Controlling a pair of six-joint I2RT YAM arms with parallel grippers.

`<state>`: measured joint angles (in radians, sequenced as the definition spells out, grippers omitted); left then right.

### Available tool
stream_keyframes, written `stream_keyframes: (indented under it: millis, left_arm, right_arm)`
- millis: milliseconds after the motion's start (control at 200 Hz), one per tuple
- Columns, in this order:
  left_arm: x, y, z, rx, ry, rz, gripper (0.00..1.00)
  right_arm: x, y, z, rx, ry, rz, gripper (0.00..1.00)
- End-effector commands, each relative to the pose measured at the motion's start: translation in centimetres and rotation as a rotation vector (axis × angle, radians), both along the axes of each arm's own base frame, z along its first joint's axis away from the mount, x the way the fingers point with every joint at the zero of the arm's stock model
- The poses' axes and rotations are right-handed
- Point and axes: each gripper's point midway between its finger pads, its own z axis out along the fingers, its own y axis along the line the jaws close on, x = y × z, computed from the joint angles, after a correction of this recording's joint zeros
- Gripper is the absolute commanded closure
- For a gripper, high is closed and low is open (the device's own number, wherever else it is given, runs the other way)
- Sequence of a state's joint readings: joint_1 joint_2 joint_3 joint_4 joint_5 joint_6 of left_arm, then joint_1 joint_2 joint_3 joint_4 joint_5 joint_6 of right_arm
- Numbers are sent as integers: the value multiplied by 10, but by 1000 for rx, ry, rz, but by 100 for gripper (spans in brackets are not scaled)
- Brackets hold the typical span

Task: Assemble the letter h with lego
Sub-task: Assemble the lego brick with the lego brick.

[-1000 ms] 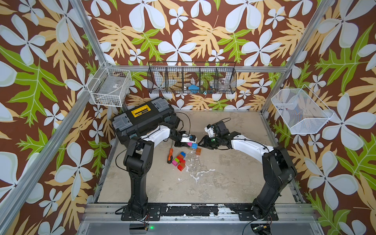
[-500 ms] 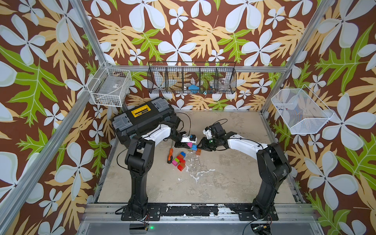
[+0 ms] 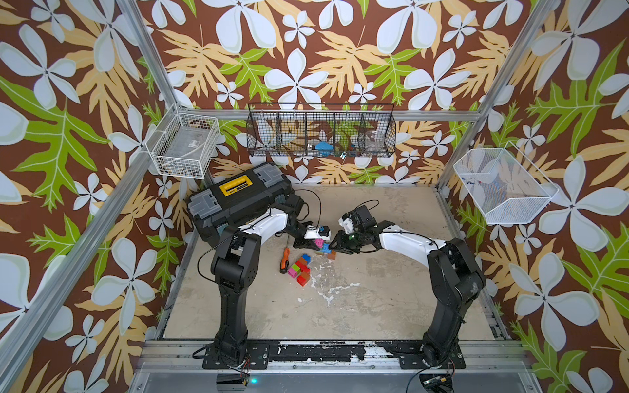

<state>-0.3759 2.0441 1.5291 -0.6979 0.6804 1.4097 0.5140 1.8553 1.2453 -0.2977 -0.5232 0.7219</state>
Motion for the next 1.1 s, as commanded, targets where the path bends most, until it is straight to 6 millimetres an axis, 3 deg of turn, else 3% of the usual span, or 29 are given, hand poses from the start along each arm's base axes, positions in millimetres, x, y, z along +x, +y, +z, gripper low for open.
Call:
stream_keyframes:
  millis: [0,265,660,1096]
  left_arm:
    - [2,-1,0,3,-5,13,77]
    - [-7,-4,-3,15,-4,-8,77]
    - [-4,-2,-8,37,-3,4,78]
    - [-6,-10,-12,46,36,47,79]
  right_arm:
    - [2,2,-2,-1,-9,1,71]
    - [2,2,-4,-8,-5,-1,75]
    - [0,2,-13,-20,8,-9,81]
    - [6,-10,-24,-111,-16,-25,81]
